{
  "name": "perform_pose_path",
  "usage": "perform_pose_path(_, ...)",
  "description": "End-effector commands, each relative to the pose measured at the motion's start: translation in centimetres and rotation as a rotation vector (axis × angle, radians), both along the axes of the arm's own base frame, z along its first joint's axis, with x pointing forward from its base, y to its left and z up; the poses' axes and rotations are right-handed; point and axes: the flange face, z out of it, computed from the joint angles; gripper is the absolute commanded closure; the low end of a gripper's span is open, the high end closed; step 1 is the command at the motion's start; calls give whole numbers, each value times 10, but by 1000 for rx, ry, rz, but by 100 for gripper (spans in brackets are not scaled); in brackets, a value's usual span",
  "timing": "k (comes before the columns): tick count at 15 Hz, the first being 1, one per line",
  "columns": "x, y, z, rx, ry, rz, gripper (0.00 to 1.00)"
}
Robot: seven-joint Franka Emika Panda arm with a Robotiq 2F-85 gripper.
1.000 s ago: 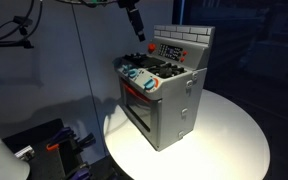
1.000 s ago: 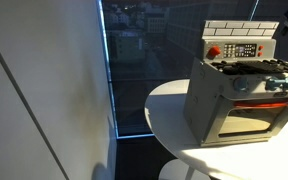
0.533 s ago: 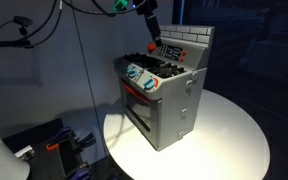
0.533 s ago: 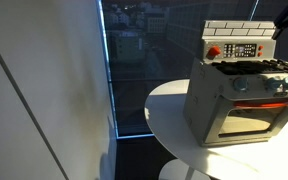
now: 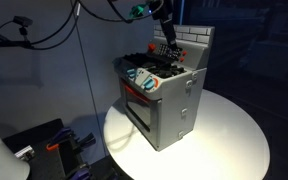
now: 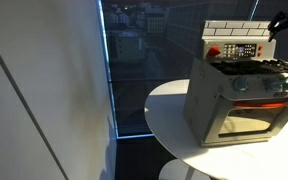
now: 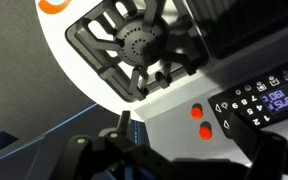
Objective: Press the top right orange button on the stove
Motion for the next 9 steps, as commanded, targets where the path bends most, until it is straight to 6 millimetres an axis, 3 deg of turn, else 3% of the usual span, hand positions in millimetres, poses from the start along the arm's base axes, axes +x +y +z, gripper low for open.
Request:
perform_pose_path(1,17,-7,3,-2,-23,-70,0)
perform_pose_path(9,22,-14,-2,37,-38,-195,0)
